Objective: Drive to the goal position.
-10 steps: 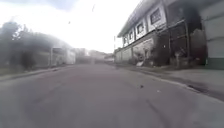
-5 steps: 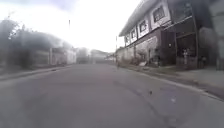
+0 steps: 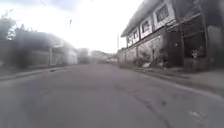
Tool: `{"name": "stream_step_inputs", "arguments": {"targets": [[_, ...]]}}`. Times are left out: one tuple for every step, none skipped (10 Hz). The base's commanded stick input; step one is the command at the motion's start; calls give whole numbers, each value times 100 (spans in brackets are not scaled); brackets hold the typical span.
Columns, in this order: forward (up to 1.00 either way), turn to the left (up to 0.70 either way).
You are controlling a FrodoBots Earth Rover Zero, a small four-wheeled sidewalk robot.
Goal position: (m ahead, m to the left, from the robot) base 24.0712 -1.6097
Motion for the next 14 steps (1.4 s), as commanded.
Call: {"name": "stream_step_inputs", "arguments": {"targets": [[100, -3], [100, -20], [100, -38], [100, -22], [100, 0], [100, 0], [100, 0], [100, 0], [100, 0], [100, 0], [100, 0], [100, 0], [100, 0], [100, 0]]}}
